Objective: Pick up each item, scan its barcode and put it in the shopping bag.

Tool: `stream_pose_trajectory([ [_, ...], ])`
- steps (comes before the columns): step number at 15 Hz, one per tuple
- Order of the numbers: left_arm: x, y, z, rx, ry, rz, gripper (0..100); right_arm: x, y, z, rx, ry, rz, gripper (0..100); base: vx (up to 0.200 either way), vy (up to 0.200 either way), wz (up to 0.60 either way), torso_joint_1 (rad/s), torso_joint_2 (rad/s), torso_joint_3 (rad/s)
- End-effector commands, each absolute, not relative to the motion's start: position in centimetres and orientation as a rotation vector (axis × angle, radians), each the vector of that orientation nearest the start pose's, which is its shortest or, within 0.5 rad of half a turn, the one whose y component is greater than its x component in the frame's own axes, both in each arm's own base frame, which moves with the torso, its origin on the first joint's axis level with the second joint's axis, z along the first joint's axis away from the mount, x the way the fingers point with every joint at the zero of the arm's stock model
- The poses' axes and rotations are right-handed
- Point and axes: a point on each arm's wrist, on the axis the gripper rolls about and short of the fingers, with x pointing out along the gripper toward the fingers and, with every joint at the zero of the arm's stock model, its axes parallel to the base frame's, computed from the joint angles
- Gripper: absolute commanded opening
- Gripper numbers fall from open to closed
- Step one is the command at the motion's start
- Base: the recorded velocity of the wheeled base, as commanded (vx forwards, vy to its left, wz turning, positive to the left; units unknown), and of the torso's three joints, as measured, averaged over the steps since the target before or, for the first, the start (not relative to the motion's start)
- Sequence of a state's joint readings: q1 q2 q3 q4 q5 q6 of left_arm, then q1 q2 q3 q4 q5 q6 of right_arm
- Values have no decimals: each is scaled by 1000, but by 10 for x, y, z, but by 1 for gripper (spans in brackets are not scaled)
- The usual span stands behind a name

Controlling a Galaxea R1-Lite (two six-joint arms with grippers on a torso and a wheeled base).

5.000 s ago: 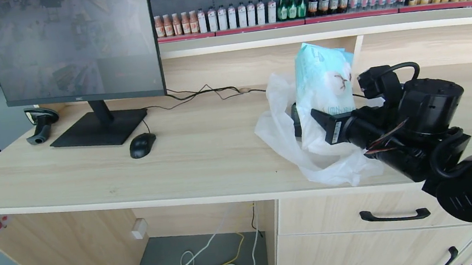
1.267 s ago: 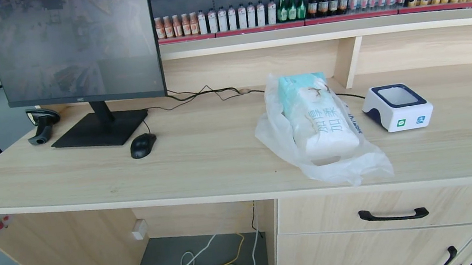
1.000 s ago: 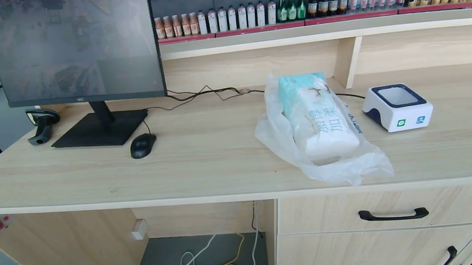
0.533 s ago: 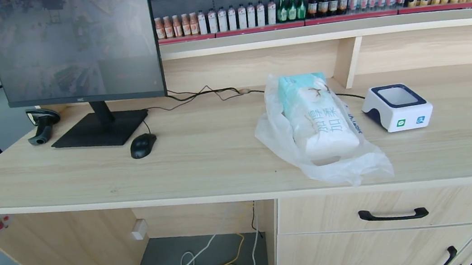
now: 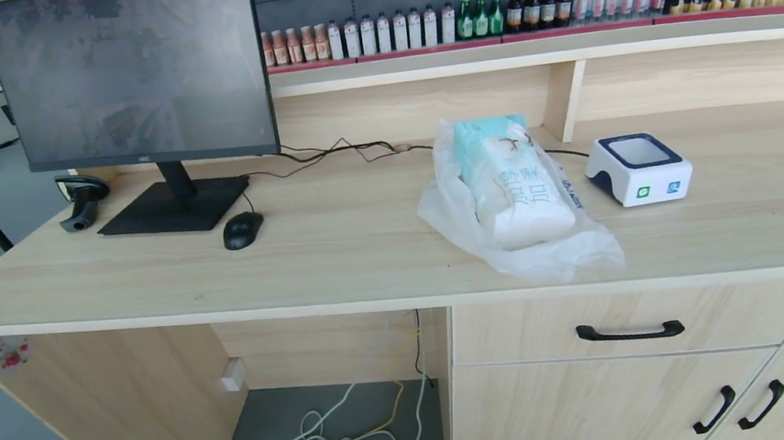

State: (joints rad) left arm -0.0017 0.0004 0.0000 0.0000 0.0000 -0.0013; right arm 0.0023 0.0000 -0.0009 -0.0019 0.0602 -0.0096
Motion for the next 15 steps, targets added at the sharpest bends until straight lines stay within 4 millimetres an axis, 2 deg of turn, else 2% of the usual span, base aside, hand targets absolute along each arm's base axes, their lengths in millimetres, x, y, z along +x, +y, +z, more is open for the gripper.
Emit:
stream_pose_trajectory([
  [1, -23, 0, 75, -2, 0, -2, 100, -23, 1, 76, -11, -2, 64, 100, 0, 0, 0, 0, 0, 0],
  [4, -23, 0, 75, -3, 0, -2, 100, -23, 1, 76, -11, -2, 64, 100, 0, 0, -600, 15, 7, 2],
  [15, -23, 0, 75, -12, 0, 0, 100, -23, 1, 76, -11, -2, 64, 100, 0, -200, 0, 5, 2, 1],
])
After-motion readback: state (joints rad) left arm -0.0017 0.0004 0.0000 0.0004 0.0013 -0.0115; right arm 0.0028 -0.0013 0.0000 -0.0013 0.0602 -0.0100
